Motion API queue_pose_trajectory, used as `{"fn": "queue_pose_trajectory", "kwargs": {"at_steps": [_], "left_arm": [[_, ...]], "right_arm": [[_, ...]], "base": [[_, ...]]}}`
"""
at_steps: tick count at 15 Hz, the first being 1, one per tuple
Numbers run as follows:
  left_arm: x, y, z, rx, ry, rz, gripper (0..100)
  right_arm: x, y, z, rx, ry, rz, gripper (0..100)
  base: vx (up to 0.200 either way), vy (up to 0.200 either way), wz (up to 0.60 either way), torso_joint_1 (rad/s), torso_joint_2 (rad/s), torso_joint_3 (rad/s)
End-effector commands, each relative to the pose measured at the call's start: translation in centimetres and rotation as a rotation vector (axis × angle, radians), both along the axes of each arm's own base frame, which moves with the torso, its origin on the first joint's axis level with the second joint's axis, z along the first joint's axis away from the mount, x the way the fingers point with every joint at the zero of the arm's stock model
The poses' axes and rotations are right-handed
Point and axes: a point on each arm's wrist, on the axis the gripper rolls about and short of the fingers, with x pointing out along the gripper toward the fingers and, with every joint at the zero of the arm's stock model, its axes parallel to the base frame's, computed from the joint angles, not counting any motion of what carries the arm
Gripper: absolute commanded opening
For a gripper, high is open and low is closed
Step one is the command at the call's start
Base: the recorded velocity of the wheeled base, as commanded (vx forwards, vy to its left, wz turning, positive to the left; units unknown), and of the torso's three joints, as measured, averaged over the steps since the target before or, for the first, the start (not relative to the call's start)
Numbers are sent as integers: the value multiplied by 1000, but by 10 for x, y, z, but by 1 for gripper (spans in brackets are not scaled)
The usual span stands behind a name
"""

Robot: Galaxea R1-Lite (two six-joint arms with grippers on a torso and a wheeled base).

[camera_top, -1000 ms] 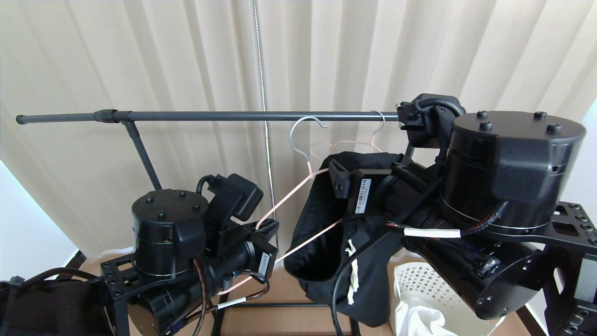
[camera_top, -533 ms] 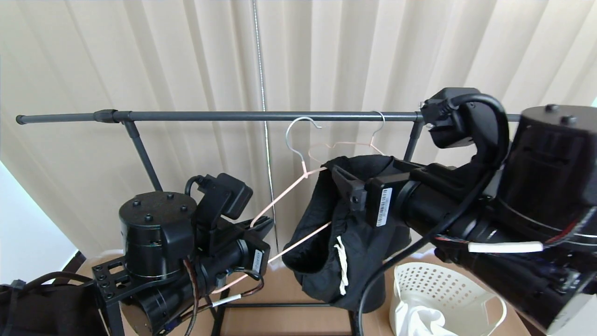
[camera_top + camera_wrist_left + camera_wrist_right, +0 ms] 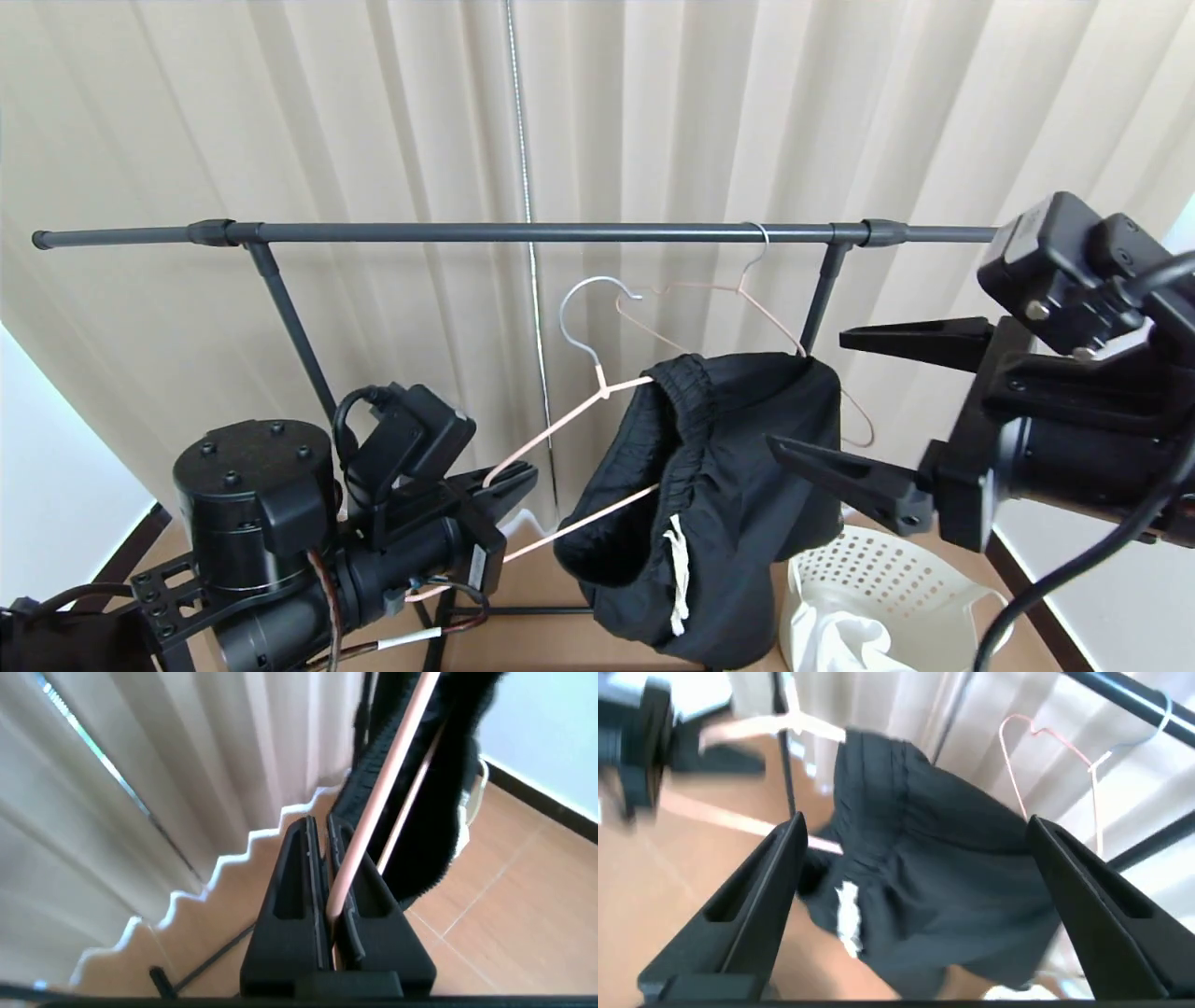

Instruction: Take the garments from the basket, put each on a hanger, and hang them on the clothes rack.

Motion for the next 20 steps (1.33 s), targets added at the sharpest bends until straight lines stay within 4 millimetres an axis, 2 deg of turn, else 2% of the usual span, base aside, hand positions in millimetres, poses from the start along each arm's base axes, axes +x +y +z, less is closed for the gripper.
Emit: {"fn": "queue_pose_trajectory", "kwargs": {"at_steps": [1,3,6,7,8,10,12,16,20], "left_arm": [[-6,9,-8,38,-15,-48,0],[-10,12,-12,44,-25,-81,0],[-15,14,-13,35,-38,-117,0],[-15,14,-13,35,-41,-117,0],[-17,14,-14,45,-46,-126,0],[-21,12,-16,58,-40,-145,0],[-21,11,-16,58,-40,-150,0],[-21,10,-15,54,-45,-153,0],[-22,9,-15,54,-46,-161,0]], "right_arm": [[2,-34,19,-86,6,99,100],[5,-36,24,-132,59,188,100],[31,-47,32,-229,139,370,100],[32,-47,32,-232,147,376,100],[49,-45,27,-245,223,460,100],[70,-38,17,-213,275,520,100],[82,-32,5,-217,314,528,100],[92,-15,-8,-241,353,545,100],[93,1,-14,-256,363,575,100]], "base": [[0,0,0,0,0,0],[0,0,0,0,0,0],[0,0,0,0,0,0],[0,0,0,0,0,0],[0,0,0,0,0,0],[0,0,0,0,0,0],[0,0,0,0,0,0],[0,0,0,0,0,0],[0,0,0,0,0,0]]}}
